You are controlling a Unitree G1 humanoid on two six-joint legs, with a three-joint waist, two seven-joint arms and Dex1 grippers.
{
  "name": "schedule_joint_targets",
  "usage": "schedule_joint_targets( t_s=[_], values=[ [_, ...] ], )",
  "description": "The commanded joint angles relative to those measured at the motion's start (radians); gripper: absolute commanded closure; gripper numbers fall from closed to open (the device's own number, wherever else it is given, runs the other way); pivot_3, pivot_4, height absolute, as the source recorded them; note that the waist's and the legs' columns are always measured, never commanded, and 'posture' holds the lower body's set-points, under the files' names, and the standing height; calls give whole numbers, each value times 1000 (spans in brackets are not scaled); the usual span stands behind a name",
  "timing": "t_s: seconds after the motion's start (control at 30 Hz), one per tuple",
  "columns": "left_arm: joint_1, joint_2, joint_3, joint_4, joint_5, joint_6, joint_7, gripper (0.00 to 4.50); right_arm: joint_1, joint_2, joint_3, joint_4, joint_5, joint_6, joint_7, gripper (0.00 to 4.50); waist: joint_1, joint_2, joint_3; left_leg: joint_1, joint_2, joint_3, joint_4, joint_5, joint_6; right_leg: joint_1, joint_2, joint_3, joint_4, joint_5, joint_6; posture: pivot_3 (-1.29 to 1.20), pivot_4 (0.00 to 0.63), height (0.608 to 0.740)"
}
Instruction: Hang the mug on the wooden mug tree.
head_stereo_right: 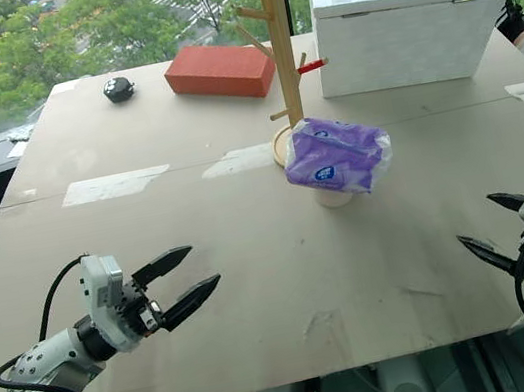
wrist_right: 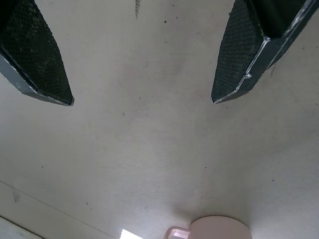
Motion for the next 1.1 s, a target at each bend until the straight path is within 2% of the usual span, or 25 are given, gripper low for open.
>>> schedule_joint_targets(
  t_s=[0.03,0.13,0.2,0.37,0.57,0.83,1.1],
  values=[
    [-31,18,7,-17,-7,-3,-16,0,-21,3,-7,-80,-39,13,-72,40,0,0,0,0,0,0,0,0,0,0,0,0,0,0,0,0,150,740],
    [-89,20,-3,-5,-29,-3,-47,0,-86,4,9,-168,-143,52,-216,40,0,0,0,-1,0,0,0,0,0,-1,0,0,1,0,0,0,150,740],
    [-107,20,-5,-1,-31,-4,-60,0,-115,-16,17,-183,-152,89,-227,40,-1,1,0,0,0,0,0,0,0,-1,0,0,1,1,-1,0,150,740],
    [-134,43,-18,8,-19,-25,-130,0,-220,-116,32,-315,-20,197,-139,40,-3,1,0,-1,0,2,0,1,2,-2,1,3,1,3,-4,0,150,740],
    [-130,44,-8,13,-16,-34,-160,0,-340,-217,147,-435,4,284,-114,40,-1,0,1,-2,1,4,-1,2,4,-3,1,4,-1,3,-4,0,150,740],
    [-92,23,1,-4,-11,-58,-149,0,-486,-228,280,-417,-22,273,-115,40,-1,-1,1,-2,1,5,0,2,5,-3,1,4,-1,3,-4,0,150,740],
    [-72,10,-3,-15,-6,-75,-139,0,-599,-209,478,-338,-182,194,-126,40,-2,-2,1,-1,1,5,0,2,5,-3,1,4,-1,3,-4,0,150,740]
  ],
)
